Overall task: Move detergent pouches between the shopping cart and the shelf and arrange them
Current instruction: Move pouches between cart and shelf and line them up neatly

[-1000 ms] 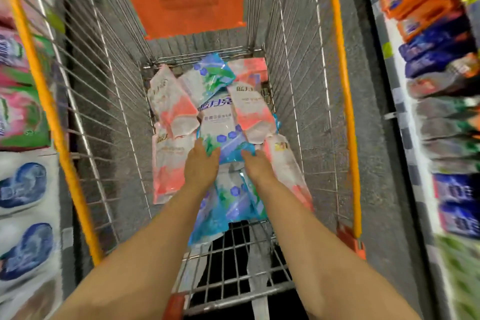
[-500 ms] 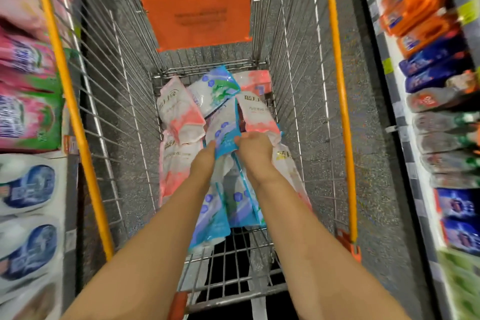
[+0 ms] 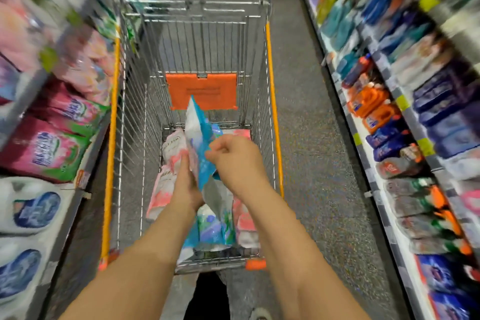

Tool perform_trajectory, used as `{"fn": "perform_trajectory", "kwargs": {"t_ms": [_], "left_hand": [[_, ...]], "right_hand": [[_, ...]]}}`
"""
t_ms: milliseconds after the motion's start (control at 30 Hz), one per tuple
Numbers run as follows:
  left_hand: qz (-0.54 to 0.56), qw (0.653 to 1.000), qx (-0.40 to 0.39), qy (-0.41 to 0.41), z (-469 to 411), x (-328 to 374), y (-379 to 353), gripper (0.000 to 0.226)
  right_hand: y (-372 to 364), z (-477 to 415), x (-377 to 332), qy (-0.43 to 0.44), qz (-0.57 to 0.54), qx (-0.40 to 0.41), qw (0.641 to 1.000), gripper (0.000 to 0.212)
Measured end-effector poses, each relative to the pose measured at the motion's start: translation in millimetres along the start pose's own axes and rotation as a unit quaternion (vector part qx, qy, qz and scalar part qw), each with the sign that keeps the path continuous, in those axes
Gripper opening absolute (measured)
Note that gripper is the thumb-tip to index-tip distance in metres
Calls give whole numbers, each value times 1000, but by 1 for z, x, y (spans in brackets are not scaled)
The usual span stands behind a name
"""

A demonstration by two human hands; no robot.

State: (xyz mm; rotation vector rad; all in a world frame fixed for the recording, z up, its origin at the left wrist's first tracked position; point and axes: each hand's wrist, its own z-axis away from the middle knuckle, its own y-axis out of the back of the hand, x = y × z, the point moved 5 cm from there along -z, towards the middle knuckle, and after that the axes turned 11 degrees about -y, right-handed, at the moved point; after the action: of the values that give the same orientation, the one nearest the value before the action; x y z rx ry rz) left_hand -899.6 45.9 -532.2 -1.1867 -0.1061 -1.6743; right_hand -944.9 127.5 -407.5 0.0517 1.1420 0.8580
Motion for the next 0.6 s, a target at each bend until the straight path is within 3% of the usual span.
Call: {"fn": "perform_trajectory", "kwargs": {"t_ms": [133,233,333,433,500,600], "left_hand": [[131,986,-79,-63,40,53,-46,56],[99,975,-99,-171,80,102,-63,46],[36,948,-142,-283,120,152,-67,52],[4,899,-82,-431,169,200,-55,44],[-45,857,-23,-514,211,223,-50,27],[-124,798,17,-590,270,244,-47,36]], "right_hand": [[50,57,-23,139,23,19,990,12],[86,96,-31,218,45,36,974,12],[102,116,-36,225,73,-8,972,18],[98,136,-56,228,64,-57,970,48],[84,152,-74,236,32,-63,969,50],[56,175,-101,266,-59,-43,961,61]]}}
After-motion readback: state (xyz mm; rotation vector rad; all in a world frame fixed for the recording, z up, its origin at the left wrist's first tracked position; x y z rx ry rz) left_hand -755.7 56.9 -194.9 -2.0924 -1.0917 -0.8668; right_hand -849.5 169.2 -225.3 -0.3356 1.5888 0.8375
